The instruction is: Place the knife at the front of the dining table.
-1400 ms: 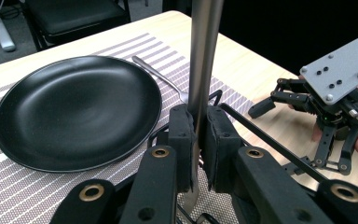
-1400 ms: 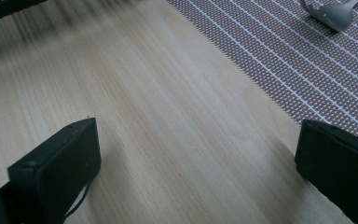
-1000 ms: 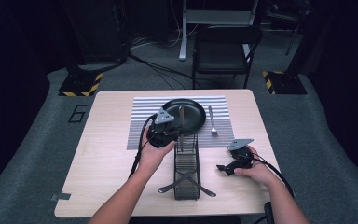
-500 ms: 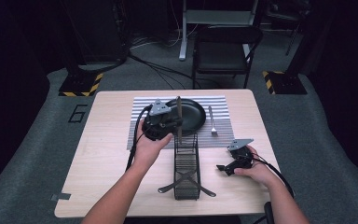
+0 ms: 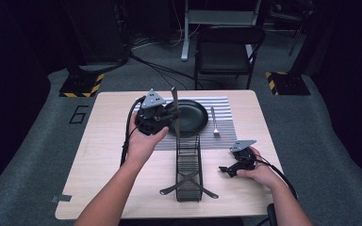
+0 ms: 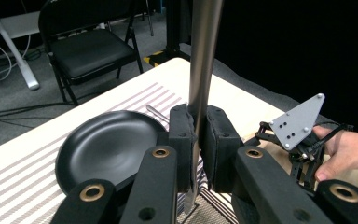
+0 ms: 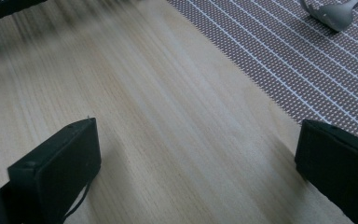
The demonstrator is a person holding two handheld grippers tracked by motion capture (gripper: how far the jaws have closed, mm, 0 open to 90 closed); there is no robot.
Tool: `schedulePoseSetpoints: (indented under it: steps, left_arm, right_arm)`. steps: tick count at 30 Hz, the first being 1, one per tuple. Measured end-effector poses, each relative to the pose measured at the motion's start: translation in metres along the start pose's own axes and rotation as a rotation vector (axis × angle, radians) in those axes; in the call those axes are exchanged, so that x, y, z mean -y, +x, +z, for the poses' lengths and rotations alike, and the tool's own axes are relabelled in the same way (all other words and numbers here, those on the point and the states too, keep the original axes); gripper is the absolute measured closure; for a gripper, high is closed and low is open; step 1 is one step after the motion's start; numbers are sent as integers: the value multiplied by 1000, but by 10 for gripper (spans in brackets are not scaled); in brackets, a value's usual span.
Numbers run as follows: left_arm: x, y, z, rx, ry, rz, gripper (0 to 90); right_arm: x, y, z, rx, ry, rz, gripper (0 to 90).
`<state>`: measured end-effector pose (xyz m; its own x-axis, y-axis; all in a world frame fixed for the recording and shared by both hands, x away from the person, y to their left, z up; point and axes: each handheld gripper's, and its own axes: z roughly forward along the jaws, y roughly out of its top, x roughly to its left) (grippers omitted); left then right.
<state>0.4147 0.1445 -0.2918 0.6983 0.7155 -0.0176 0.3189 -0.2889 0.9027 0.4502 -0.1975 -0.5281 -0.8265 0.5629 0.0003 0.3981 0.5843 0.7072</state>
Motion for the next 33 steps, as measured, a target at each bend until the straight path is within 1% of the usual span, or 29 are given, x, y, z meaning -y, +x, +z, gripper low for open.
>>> schedulePoseSetpoints:
  steps: [2,4,6,8,9,11,12,13,16,17,20,22,23,24,26,31,33]
  left_arm:
    - [-3,3,-6,-7,-4,1,828]
    - [-3,5,-8,-14,-5,4,828]
    - [-3,10,-13,-26,-8,-8,828]
    - [-3,12,-14,-30,-9,-15,828]
    - [-2,15,-17,-38,-8,-11,828]
    - [-1,17,-17,-44,-9,-16,828]
    - [1,22,-18,-54,-8,-27,828]
    - [1,22,-18,-54,-8,-27,828]
    - [7,31,-18,-72,-5,-53,828]
    - [8,35,-18,-83,-2,-56,828]
    - [15,44,-16,-95,5,-78,828]
    - [20,50,-15,-103,3,-86,829]
    - [23,53,-15,-105,5,-91,828]
    - [25,56,-15,-106,12,-96,828]
    - [29,61,-13,-122,17,-103,828]
    - [40,73,-11,-144,20,-120,828]
    - [44,78,-9,-163,24,-122,828]
  right_arm:
    - [0,0,0,-1,1,-5,0]
    - [0,0,0,-1,1,-4,0]
    - [0,0,0,0,0,0,0]
    - [0,0,0,0,1,-4,0]
    - [0,0,0,0,1,-3,0]
    - [0,0,0,0,1,-2,0]
    - [0,0,0,0,1,-2,0]
    - [0,0,0,0,1,-2,0]
    - [0,0,0,1,1,-2,0]
    - [0,0,0,1,1,-2,0]
    - [0,0,0,2,-1,5,0]
    - [0,0,0,0,1,-2,0]
    - [0,0,0,1,-1,6,0]
    - [0,0,0,0,1,-3,0]
    - [0,0,0,2,-1,8,0]
    - [0,0,0,2,-1,7,0]
    - [0,0,0,2,-1,7,0]
